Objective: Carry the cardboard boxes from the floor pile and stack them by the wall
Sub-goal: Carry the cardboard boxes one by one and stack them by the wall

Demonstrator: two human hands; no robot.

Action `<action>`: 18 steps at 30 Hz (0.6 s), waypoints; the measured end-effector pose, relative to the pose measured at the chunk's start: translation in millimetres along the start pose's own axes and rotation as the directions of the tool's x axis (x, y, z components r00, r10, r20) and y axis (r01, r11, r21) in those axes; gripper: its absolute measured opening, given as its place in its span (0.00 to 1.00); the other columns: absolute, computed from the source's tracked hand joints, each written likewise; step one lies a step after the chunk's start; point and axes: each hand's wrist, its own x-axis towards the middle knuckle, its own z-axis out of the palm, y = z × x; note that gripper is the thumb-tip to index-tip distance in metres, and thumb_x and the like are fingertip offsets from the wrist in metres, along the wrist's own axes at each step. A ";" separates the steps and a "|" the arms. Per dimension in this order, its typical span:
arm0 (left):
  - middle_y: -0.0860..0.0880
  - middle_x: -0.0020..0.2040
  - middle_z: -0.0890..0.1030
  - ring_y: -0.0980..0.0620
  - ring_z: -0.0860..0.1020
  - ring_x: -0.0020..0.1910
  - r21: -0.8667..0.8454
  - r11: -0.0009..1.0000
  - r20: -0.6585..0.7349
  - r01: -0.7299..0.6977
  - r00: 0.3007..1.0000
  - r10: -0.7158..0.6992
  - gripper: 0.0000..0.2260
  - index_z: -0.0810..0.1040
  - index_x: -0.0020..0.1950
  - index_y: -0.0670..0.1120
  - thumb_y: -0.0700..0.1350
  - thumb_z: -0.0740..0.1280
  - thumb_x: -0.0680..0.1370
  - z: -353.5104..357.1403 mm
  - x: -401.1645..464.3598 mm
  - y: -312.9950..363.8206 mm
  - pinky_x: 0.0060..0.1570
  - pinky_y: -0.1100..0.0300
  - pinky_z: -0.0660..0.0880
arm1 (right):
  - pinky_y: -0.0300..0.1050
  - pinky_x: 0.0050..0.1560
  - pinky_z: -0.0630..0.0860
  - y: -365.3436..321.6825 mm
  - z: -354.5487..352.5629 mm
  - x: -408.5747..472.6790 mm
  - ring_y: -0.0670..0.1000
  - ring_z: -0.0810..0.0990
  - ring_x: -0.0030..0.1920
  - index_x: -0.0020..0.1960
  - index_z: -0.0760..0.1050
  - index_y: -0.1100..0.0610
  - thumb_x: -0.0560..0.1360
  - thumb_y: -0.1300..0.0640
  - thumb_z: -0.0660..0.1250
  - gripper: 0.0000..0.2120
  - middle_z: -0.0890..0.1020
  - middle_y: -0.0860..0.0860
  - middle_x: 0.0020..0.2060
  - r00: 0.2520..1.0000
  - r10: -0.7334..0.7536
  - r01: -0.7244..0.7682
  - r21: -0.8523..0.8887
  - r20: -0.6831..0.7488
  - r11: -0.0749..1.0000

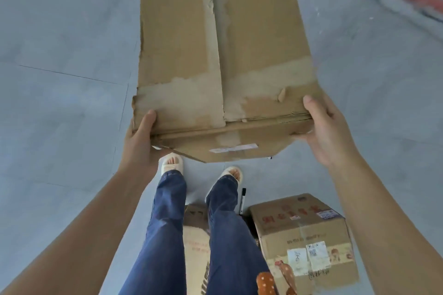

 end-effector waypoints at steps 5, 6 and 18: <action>0.57 0.38 0.83 0.58 0.82 0.33 -0.098 0.994 -0.088 -0.047 0.995 0.038 0.04 0.76 0.52 0.53 0.49 0.66 0.78 -57.9 -28.7 43.4 0.31 0.49 0.80 | 0.66 0.50 0.78 -52.4 65.7 -24.3 0.49 0.78 0.62 0.64 0.73 0.39 0.80 0.52 0.58 0.15 0.81 0.43 0.59 0.998 0.016 -0.009 -0.112 0.064 0.994; 0.56 0.40 0.82 0.57 0.82 0.33 -0.111 0.993 -0.107 -0.046 0.994 0.034 0.03 0.75 0.52 0.55 0.50 0.66 0.78 -72.9 -33.8 50.2 0.29 0.50 0.79 | 0.66 0.50 0.78 -57.9 81.3 -31.7 0.50 0.77 0.62 0.67 0.72 0.40 0.81 0.52 0.58 0.16 0.80 0.43 0.60 0.997 0.021 -0.012 -0.129 0.074 0.992; 0.61 0.33 0.82 0.60 0.80 0.28 -0.279 0.933 -0.300 -0.226 0.944 0.139 0.02 0.76 0.49 0.56 0.49 0.66 0.78 -308.0 -50.4 164.8 0.21 0.59 0.73 | 0.54 0.32 0.79 -90.7 343.9 -112.6 0.53 0.80 0.53 0.64 0.74 0.41 0.81 0.53 0.55 0.16 0.83 0.48 0.56 0.944 -0.033 0.116 -0.240 0.328 0.964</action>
